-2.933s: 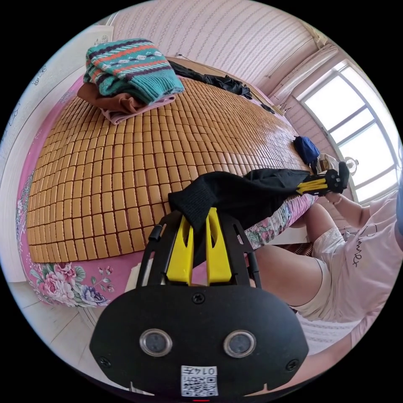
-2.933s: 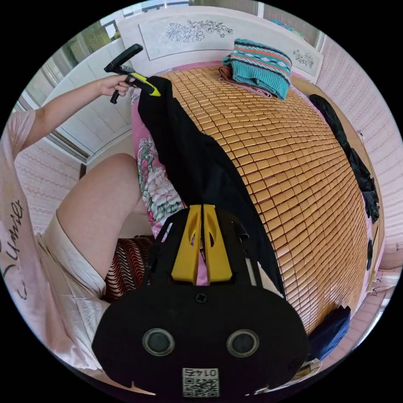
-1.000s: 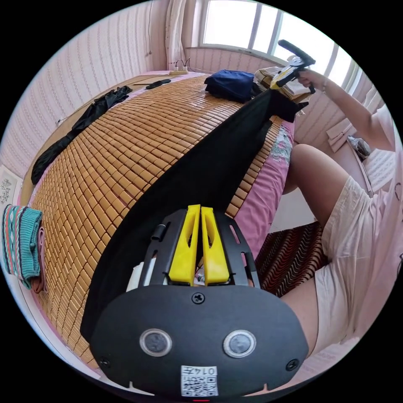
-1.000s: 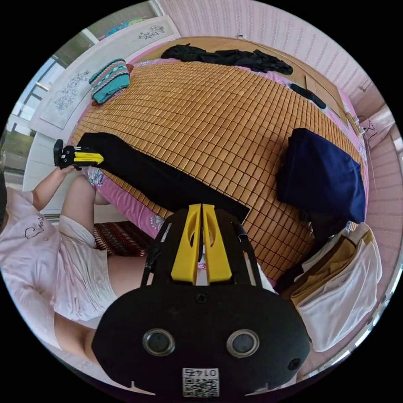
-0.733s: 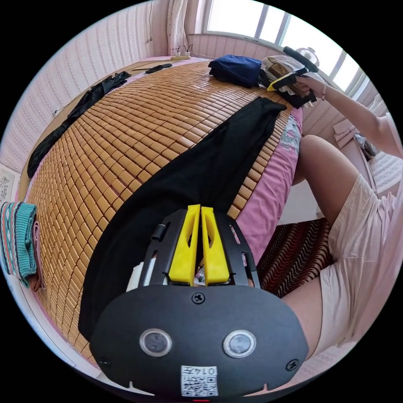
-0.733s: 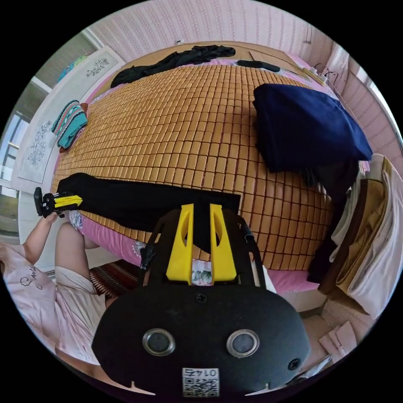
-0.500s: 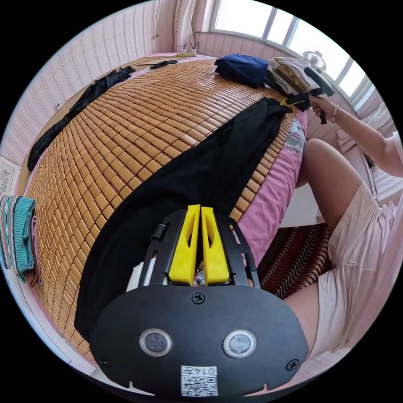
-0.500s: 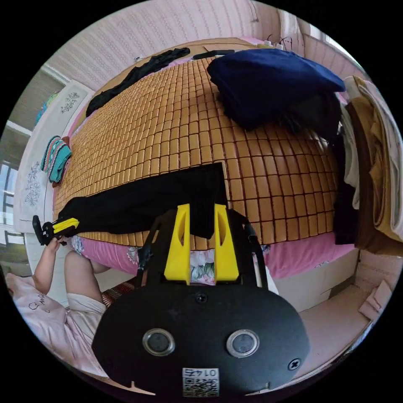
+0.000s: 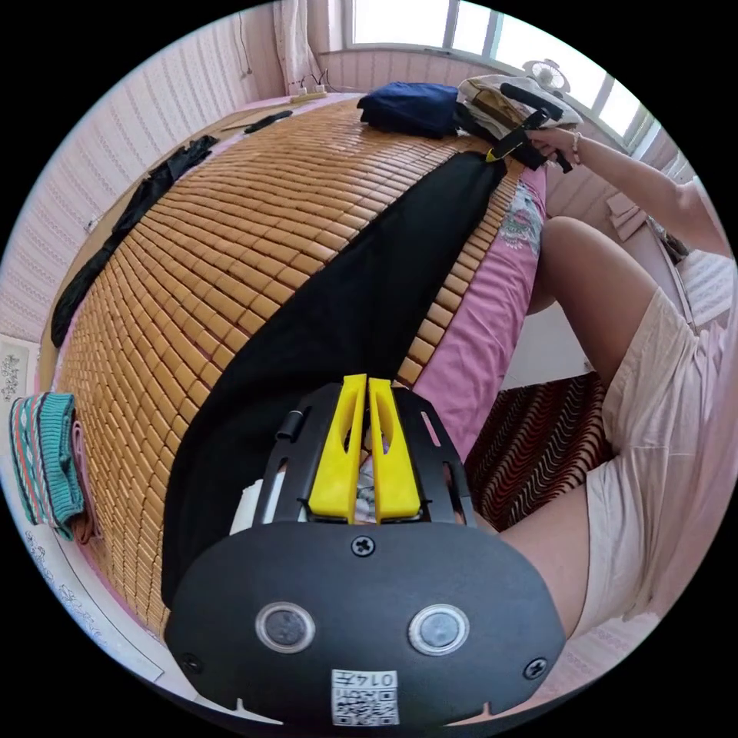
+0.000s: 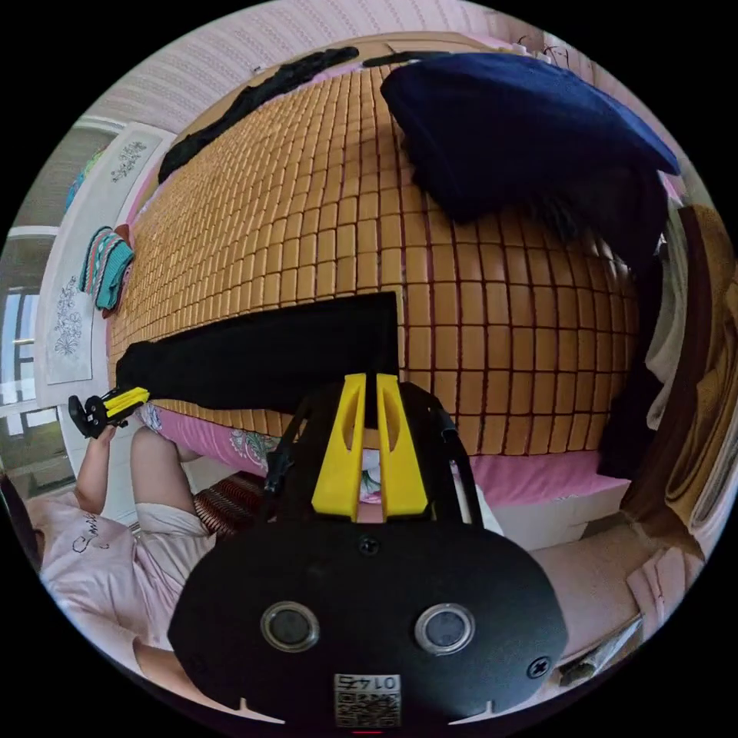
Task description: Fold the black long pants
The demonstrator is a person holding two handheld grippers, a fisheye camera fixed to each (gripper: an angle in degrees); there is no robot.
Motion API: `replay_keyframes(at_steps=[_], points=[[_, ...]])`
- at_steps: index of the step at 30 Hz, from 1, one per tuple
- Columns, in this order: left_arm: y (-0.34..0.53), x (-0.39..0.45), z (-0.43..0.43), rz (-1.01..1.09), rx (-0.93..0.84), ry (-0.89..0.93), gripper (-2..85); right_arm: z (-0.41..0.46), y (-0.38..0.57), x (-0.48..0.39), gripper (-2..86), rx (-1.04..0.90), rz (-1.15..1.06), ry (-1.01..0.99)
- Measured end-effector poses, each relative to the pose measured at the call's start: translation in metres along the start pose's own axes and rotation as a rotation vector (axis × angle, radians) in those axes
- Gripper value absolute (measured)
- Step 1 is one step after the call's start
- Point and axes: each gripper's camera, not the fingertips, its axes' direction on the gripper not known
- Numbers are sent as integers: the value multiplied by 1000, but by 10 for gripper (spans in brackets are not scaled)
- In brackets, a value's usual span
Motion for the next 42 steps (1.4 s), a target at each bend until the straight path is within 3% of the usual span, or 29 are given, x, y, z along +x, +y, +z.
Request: replay_keyframes(at_steps=[2,5,8,11,14,21,25,31,36,42], points=[[0,-1,-6,4,24,-2,-6,-5,2,3,55,-21,-8,-5],[-3,-9,-26,-19,56,-13,3,-25,7,8,61,106,25,59],[-11,-22,-41,-52,105,-53,9,-34,7,8,66,265,18,-1],[-23,-41,-30,-139,128,-97,25,-19,-4,10,68,253,40,16],[-36,-62,3,-238,-10,-8,53,-5,-6,15,43,258,50,4],[-28,-67,-20,-209,79,11,-5,-27,11,15,10,469,42,-45],[-23,-69,-38,-234,151,-16,-8,-18,-9,18,13,458,81,-75],[-16,-88,-2,-381,45,-51,10,20,-20,22,48,427,182,-58],[8,-79,-31,-386,136,-120,32,47,8,15,77,432,225,-97],[38,-57,-39,-368,140,-110,30,89,1,-8,29,403,134,-129]])
